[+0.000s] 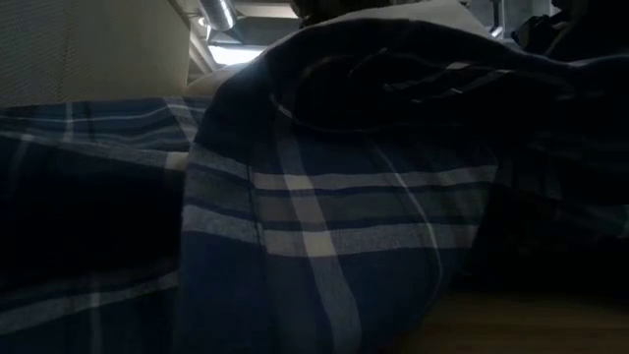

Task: Sort clothes
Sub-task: Put the white shirt into the bottom left brown laundry bin

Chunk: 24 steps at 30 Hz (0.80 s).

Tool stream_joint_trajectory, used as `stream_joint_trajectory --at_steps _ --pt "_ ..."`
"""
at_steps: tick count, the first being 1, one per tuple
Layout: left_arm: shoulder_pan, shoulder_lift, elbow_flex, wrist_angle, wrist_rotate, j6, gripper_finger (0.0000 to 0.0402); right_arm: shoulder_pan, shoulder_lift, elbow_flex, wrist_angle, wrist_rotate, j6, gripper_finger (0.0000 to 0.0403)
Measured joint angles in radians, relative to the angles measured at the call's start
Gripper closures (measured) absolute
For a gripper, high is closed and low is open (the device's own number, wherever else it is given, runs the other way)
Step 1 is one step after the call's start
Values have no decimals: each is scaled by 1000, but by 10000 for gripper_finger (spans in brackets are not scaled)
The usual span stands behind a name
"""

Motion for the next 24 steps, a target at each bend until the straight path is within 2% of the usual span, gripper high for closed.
stream_joint_trajectory --at_steps 4,13,15,24 --pt "9 -2 0 17 0 28 234 0 0 0 2 12 -1 139" --pt "22 16 0 -51 -16 105 383 0 0 0 20 16 -3 139" --pt "17 15 3 -46 -17 120 395 0 0 0 20 18 -3 139" --pt "-22 -78 60 -55 -18 161 399 0 0 0 17 29 -6 139"
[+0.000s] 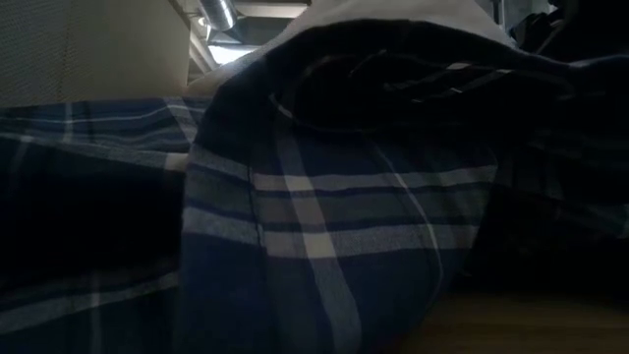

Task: Sort clothes
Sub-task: Put the white shirt into the bottom left brown laundry bin

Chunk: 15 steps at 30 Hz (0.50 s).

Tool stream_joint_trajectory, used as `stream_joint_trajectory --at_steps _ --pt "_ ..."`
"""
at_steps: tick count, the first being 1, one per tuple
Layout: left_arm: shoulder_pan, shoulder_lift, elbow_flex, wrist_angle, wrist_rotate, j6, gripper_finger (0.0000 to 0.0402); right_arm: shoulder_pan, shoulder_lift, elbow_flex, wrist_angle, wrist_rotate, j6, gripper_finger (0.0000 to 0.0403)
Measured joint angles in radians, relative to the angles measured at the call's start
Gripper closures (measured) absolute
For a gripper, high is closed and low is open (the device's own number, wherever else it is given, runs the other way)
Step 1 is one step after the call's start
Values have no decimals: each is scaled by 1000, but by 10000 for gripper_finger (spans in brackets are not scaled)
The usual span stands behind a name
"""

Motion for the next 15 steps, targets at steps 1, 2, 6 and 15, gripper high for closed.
stream_joint_trajectory --at_steps 1,2,6,15 --pt "-6 -10 -1 -3 -2 3 399 0 0 0 0 1 0 139" --pt "-11 -22 -1 -5 -6 3 399 0 0 0 0 3 0 139" --pt "-27 -57 0 -3 -3 -7 398 0 0 0 0 3 0 139" --pt "-37 -47 -41 -33 29 -21 368 0 0 0 2 3 0 139"
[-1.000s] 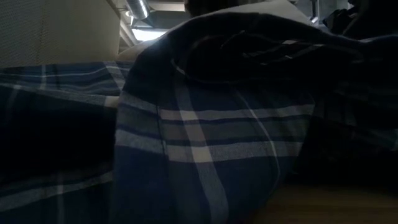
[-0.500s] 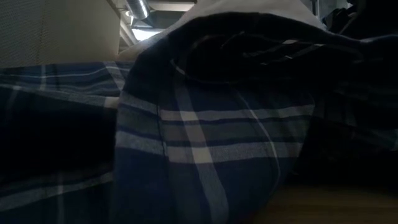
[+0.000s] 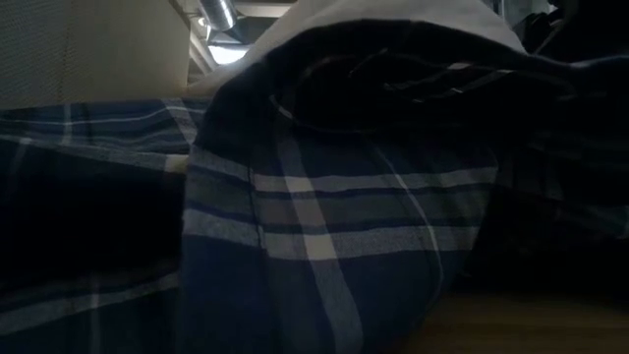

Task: Sort clothes
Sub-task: Put the white shirt into the bottom left brown laundry bin

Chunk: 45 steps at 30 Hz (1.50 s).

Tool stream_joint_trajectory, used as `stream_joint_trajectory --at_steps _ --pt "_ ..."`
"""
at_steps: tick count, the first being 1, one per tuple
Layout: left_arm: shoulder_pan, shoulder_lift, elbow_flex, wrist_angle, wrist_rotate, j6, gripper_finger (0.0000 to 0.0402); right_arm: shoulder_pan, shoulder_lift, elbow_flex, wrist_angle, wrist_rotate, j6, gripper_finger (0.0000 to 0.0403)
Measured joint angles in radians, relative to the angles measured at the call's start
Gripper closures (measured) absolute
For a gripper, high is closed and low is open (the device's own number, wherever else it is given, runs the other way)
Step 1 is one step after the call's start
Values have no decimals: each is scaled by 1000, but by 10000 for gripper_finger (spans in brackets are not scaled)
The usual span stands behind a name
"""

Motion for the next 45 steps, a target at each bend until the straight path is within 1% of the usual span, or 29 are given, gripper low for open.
stream_joint_trajectory --at_steps 5,10,14,17,20,28,32,38,41,43,45 --pt "9 1 -14 7 20 -5 312 0 0 0 0 7 0 139" --pt "5 1 -15 20 95 20 239 0 0 0 1 26 0 139" --pt "6 1 -15 13 100 21 188 0 0 0 2 36 8 139" --pt "7 10 -15 17 97 35 160 0 0 0 7 41 12 139" --pt "7 37 -15 19 98 66 144 0 0 0 11 47 13 139" --pt "9 141 -15 -4 93 142 142 0 0 1 17 52 14 139" --pt "11 192 -15 -26 67 145 143 0 0 1 18 52 14 139" --pt "18 244 -14 -44 60 151 147 0 11 1 31 53 12 139" --pt "19 254 -13 -40 32 149 175 0 26 1 32 68 12 139" --pt "19 255 -13 -39 1 147 207 0 40 1 31 69 11 139" --pt "18 255 -13 -39 -38 142 248 0 51 1 31 71 8 139"
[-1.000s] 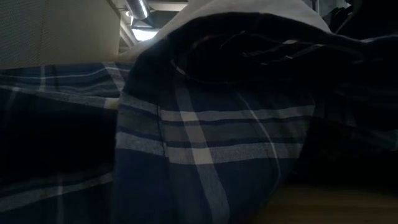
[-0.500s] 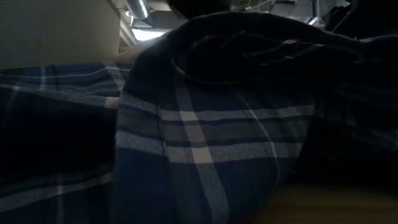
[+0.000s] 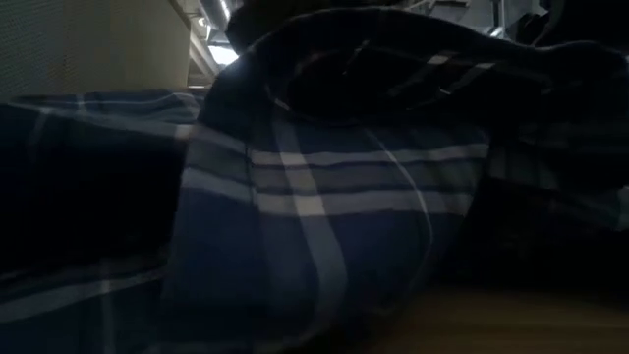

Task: Sort clothes
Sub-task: Put the white shirt into the bottom left brown laundry bin

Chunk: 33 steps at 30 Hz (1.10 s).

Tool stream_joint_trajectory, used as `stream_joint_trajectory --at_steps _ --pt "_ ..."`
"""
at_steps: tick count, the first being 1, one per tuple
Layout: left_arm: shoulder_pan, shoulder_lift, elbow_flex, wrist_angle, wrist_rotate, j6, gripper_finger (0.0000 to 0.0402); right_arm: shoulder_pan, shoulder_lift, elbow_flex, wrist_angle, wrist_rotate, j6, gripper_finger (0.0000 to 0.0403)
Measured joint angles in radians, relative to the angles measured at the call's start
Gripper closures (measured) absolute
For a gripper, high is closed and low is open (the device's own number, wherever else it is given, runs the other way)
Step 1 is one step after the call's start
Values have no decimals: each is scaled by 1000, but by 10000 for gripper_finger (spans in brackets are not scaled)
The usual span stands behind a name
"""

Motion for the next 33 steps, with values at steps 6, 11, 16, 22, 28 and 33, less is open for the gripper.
stream_joint_trajectory --at_steps 6,11,16,22,28,33 --pt "-1 -2 5 -9 -176 9 373 0 30 0 2 17 -8 139" --pt "-11 -4 60 -18 -259 30 381 0 33 0 3 31 -8 139" --pt "-41 -53 150 -40 -341 71 388 0 34 0 0 31 -13 139" --pt "-59 -155 246 -36 -438 141 388 0 33 0 0 30 -13 139" --pt "-53 -235 317 -32 -481 235 388 0 33 0 2 33 -15 139" --pt "-43 -285 380 -30 -541 323 388 0 33 0 0 37 -15 139"
